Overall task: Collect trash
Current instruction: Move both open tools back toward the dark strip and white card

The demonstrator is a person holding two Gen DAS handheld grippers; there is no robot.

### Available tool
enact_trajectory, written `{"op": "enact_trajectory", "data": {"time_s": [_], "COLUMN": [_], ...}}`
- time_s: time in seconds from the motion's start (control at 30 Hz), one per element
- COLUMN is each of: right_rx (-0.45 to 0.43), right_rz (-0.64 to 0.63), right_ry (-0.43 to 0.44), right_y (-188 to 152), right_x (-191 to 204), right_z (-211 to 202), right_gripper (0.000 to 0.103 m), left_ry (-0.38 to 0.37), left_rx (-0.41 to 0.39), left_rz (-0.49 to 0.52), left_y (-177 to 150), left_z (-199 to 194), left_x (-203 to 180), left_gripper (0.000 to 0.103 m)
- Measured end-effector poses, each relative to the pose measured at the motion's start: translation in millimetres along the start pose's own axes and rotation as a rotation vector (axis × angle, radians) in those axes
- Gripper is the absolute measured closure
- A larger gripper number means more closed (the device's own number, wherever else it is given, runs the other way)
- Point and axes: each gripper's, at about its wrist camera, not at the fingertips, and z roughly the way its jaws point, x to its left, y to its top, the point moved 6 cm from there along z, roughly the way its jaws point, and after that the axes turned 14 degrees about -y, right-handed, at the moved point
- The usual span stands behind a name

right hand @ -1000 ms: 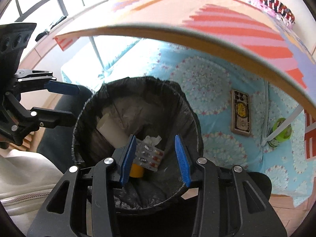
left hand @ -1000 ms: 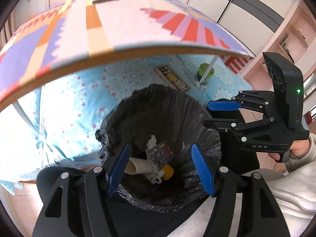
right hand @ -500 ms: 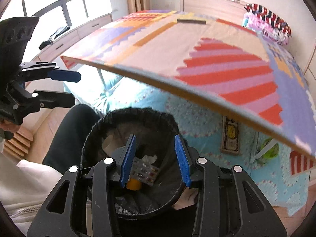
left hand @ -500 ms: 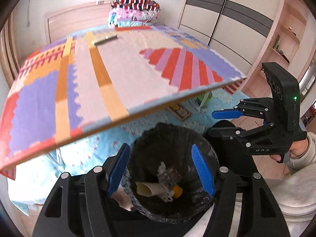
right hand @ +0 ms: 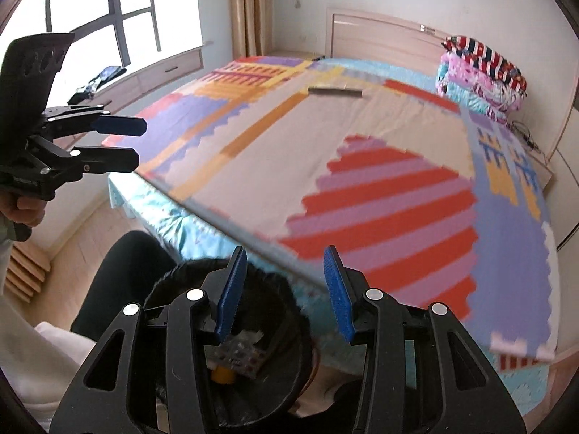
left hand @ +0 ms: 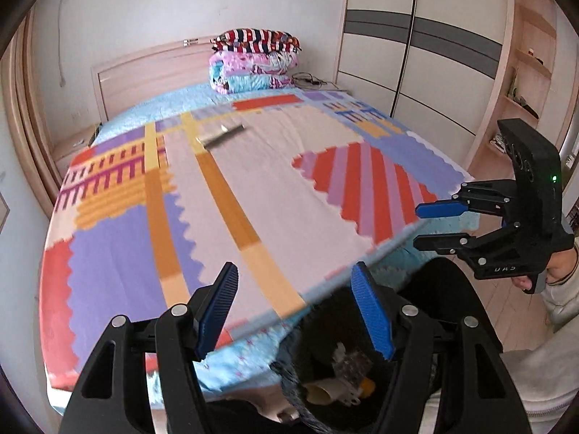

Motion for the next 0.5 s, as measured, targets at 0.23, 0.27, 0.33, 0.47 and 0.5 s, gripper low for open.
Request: {"op": "enact_trajectory", "data": {"time_s": [0.23, 0.27, 0.33, 0.47, 0.5], "right_rx": [-0.033, -0.036, -0.040, -0.044, -0.045], "right_rz": [0.003, 0.003, 0.006, 0.013, 0.014], "right_ry": [-0.011, -0.009, -0.005, -0.002, -0.002], "right_y": [35.6, 41.0, 51.0, 66.2, 70.2], "right_x": [-13.2, -14.8, -18.1, -23.4, -25.2], "right_z": [12.9, 16.0, 22.9, 33.9, 36.7], "right_gripper": [0.059, 0.059, 0.059, 0.059, 0.059], "left_ry": [0.022, 0.028, 0.032, 0.036, 0.038], "left_rx": [-0.022, -0.023, -0.026, -0.029, -0.029], "left_rz": [-0.001, 0.001, 0.009, 0.013, 0.014], "left_y": [24.9, 29.0, 36.9, 52.3, 56.2], "left_z": [5.8, 7.7, 11.5, 22.2, 25.3], "left_x": [31.7, 36.3, 44.4, 62.2, 66.7], "left_gripper": [0.041, 0.041, 0.041, 0.041, 0.041]}}
